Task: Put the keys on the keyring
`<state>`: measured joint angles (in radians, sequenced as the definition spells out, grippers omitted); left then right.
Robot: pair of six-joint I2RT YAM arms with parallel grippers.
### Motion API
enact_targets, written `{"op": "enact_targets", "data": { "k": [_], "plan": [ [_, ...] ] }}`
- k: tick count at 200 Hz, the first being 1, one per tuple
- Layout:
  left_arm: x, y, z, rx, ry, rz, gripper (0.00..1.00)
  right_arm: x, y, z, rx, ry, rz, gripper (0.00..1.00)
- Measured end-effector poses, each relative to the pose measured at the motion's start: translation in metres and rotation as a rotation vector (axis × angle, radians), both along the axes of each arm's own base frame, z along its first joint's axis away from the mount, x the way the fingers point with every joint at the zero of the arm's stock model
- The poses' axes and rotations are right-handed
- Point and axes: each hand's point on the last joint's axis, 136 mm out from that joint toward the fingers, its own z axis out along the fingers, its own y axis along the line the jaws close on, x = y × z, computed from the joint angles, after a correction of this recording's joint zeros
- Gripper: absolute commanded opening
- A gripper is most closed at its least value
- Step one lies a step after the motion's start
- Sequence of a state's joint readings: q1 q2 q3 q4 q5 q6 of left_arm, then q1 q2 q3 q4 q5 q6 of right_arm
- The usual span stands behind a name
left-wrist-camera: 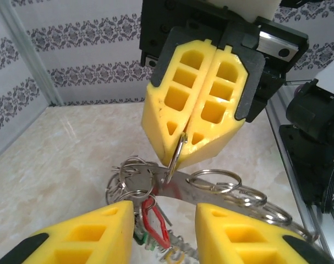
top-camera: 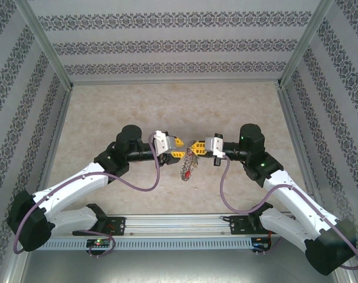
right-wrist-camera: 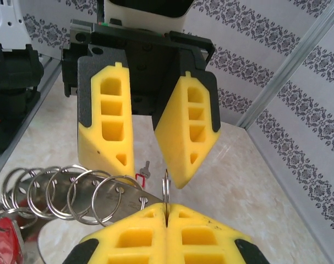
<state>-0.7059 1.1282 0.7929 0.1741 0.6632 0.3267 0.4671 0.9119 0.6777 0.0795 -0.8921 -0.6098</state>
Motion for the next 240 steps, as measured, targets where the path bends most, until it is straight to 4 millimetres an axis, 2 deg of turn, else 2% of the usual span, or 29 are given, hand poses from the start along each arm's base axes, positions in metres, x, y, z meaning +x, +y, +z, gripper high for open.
{"op": "enact_targets", "data": {
  "k": [38, 88, 136, 206, 240],
  "plan": [
    [-0.001, -0.003, -0.003, 0.006, -0.001, -0.015, 0.3, -0.002, 0.001, 0.002, 0.009, 0.009, 0.013, 0.0],
    [0.001, -0.005, 0.007, -0.021, -0.036, -0.013, 0.3, -0.006, 0.005, 0.0, 0.01, 0.033, 0.036, 0.0],
    [-0.001, -0.006, 0.008, -0.026, -0.04, -0.024, 0.18, -0.007, 0.007, 0.0, 0.014, 0.034, 0.046, 0.0],
    [-0.002, -0.007, 0.009, -0.028, -0.041, -0.027, 0.21, -0.008, 0.008, 0.005, 0.032, 0.042, 0.048, 0.0],
    [-0.003, -0.008, 0.009, -0.03, -0.041, -0.034, 0.15, -0.008, 0.009, 0.005, 0.033, 0.058, 0.049, 0.0]
  ]
}}
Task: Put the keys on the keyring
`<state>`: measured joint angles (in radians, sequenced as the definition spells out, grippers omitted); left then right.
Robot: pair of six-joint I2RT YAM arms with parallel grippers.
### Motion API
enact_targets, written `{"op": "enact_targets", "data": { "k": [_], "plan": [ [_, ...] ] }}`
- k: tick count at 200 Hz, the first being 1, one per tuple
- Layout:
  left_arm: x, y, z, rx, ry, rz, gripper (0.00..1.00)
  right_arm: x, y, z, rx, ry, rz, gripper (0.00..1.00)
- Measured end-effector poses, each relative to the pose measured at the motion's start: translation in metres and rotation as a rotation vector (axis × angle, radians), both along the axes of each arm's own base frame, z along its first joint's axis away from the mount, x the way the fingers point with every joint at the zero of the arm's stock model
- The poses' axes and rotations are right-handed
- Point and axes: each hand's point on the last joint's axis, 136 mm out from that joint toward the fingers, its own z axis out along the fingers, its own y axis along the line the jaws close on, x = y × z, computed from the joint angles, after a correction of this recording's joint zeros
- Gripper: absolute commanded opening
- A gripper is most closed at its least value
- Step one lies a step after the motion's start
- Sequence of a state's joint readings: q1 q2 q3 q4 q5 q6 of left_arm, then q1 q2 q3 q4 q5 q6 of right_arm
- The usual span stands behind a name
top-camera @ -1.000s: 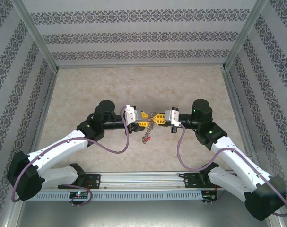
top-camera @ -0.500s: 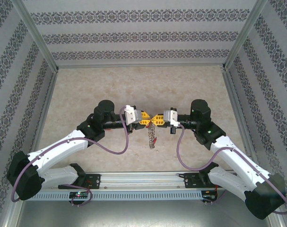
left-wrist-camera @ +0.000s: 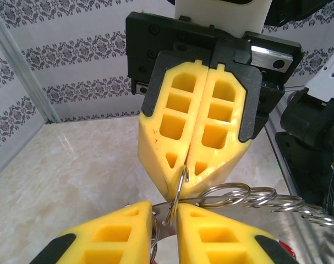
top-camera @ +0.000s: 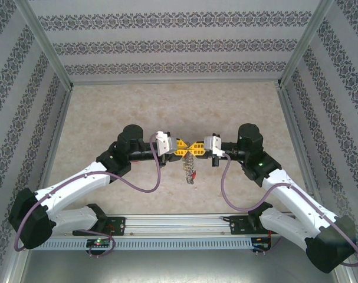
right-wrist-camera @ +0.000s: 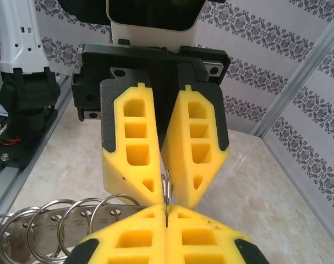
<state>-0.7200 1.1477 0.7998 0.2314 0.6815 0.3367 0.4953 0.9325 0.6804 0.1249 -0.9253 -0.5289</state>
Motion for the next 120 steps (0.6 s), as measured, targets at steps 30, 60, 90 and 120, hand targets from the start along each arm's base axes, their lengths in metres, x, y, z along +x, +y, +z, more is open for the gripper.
{"op": "enact_targets", "data": {
  "k": [30, 60, 90, 120],
  "plan": [
    [0.0, -0.001, 0.002, 0.0, 0.001, -0.006, 0.05, 0.002, 0.001, 0.002, 0.001, -0.003, -0.003, 0.0],
    [0.001, 0.0, 0.002, 0.0, 0.003, -0.004, 0.0, 0.003, 0.002, 0.001, -0.001, -0.002, -0.004, 0.0],
    [0.004, 0.002, -0.003, 0.02, 0.025, 0.016, 0.0, 0.007, 0.003, -0.002, -0.009, 0.003, -0.016, 0.2],
    [0.007, 0.007, -0.013, 0.082, 0.059, 0.068, 0.0, 0.011, 0.005, -0.003, -0.02, -0.042, -0.045, 0.42]
  ]
}}
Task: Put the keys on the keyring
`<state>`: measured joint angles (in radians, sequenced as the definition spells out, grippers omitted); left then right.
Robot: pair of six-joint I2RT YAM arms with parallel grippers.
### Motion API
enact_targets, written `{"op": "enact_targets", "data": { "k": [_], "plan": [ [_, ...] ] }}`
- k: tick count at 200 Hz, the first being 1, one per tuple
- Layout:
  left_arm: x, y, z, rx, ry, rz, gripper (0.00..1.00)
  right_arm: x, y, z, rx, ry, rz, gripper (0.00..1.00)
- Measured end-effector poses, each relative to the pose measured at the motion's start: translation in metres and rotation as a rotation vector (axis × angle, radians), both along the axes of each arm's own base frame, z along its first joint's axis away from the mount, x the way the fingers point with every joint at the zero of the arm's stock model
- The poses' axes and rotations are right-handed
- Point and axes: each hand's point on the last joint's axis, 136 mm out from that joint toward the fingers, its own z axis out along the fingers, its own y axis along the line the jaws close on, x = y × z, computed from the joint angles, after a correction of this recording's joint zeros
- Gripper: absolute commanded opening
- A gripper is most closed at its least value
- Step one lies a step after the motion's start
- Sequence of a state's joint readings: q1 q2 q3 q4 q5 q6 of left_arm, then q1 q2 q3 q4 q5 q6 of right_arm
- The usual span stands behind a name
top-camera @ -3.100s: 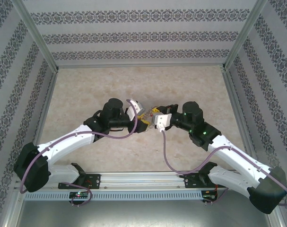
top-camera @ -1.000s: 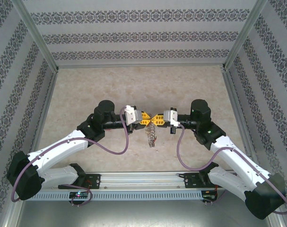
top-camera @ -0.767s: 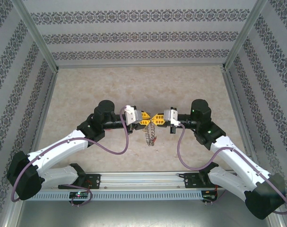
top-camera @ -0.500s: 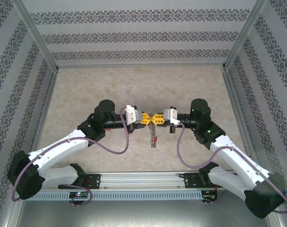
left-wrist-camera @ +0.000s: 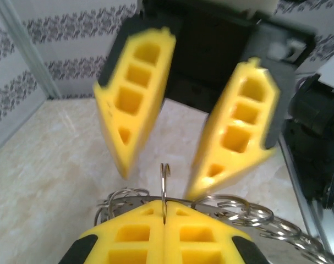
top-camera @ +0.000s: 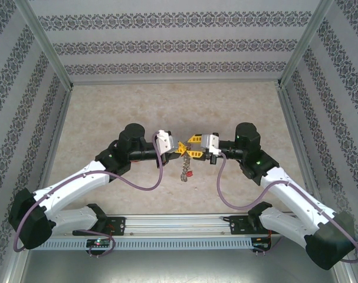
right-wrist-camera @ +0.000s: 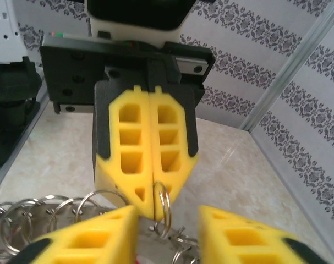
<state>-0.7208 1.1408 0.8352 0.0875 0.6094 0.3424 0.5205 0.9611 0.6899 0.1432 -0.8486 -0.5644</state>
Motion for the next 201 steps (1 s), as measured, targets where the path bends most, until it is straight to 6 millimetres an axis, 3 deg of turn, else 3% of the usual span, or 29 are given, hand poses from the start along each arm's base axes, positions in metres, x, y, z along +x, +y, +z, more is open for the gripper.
{"op": "enact_targets", "data": {
  "k": [27, 61, 93, 119, 139, 174, 201],
  "plan": [
    [0.008, 0.016, -0.013, 0.086, -0.009, 0.097, 0.0, -0.002, -0.001, -0.005, -0.011, -0.034, -0.016, 0.45],
    [0.016, 0.044, -0.015, 0.177, -0.067, 0.23, 0.0, 0.0, -0.003, -0.015, -0.031, -0.036, -0.034, 0.47],
    [0.025, 0.073, -0.022, 0.297, -0.126, 0.347, 0.0, 0.003, 0.007, -0.025, -0.053, -0.032, -0.036, 0.48],
    [0.035, 0.1, -0.024, 0.403, -0.136, 0.441, 0.0, 0.023, 0.022, -0.034, -0.045, 0.008, -0.13, 0.47],
    [0.059, 0.14, -0.009, 0.427, -0.106, 0.589, 0.0, 0.041, 0.032, -0.047, -0.044, 0.08, -0.217, 0.47],
    [0.097, 0.237, 0.032, 0.417, -0.001, 0.929, 0.0, 0.065, 0.055, -0.079, -0.079, 0.198, -0.334, 0.46],
    [0.11, 0.289, 0.032, 0.433, 0.105, 1.106, 0.0, 0.068, 0.084, -0.114, -0.144, 0.265, -0.342, 0.46]
  ]
}}
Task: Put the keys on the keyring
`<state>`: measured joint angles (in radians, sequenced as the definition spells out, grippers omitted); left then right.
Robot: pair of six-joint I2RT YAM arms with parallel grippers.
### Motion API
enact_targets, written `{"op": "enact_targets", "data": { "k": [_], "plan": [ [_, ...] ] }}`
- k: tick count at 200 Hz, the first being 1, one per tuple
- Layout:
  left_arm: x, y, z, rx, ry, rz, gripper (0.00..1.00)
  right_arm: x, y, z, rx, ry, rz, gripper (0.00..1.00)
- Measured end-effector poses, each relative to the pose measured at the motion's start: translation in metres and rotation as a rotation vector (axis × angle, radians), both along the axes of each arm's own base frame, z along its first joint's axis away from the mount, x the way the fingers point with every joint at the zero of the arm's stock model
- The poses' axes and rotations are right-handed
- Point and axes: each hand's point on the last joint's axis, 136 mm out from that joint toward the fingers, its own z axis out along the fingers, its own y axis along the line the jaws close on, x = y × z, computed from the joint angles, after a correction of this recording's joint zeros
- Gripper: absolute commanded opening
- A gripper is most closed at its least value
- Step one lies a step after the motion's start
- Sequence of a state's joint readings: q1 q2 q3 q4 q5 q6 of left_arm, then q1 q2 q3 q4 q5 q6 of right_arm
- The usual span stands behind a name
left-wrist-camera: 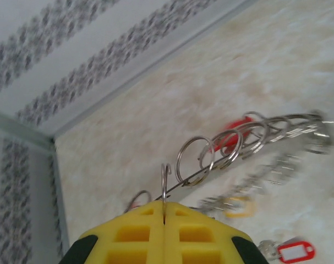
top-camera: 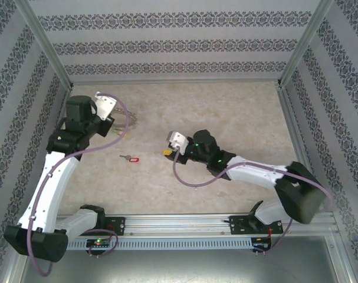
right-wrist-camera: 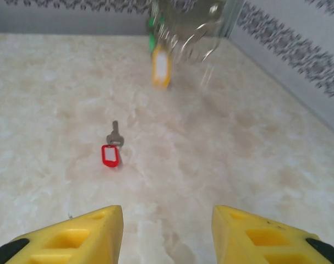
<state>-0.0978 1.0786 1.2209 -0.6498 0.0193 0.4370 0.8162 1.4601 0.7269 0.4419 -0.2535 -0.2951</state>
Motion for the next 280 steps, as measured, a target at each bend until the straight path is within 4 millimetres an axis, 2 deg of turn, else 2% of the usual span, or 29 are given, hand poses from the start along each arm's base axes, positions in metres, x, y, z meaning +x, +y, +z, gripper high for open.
{"op": "enact_targets", "data": {
  "k": [22, 43, 61, 79, 120, 165, 198, 246, 280],
  "plan": [
    [0.001, 0.035, -0.018, -0.023, 0.071, 0.137, 0.0, 0.0, 0.025, -0.029, -0.046, 0.068, 0.029, 0.46],
    [-0.001, 0.065, -0.029, -0.053, 0.117, 0.252, 0.0, 0.005, 0.048, -0.047, -0.08, 0.118, 0.057, 0.46],
    [-0.003, 0.082, -0.033, -0.079, 0.141, 0.321, 0.0, 0.009, 0.068, -0.058, -0.115, 0.148, 0.088, 0.47],
    [-0.005, 0.09, -0.036, -0.103, 0.152, 0.356, 0.0, 0.009, 0.085, -0.069, -0.162, 0.149, 0.119, 0.47],
    [-0.003, 0.086, -0.039, -0.201, 0.16, 0.355, 0.0, 0.001, 0.121, -0.112, -0.284, 0.166, 0.18, 0.47],
    [-0.002, 0.082, -0.045, -0.268, 0.176, 0.349, 0.0, 0.009, 0.14, -0.146, -0.341, 0.19, 0.191, 0.49],
    [-0.002, 0.077, -0.047, -0.301, 0.182, 0.337, 0.0, 0.018, 0.15, -0.144, -0.33, 0.184, 0.191, 0.5],
    [-0.002, 0.068, -0.051, -0.349, 0.195, 0.31, 0.0, 0.02, 0.153, -0.146, -0.33, 0.2, 0.201, 0.46],
    [-0.002, 0.063, -0.056, -0.377, 0.211, 0.297, 0.0, 0.017, 0.153, -0.148, -0.346, 0.233, 0.211, 0.36]
  ]
}}
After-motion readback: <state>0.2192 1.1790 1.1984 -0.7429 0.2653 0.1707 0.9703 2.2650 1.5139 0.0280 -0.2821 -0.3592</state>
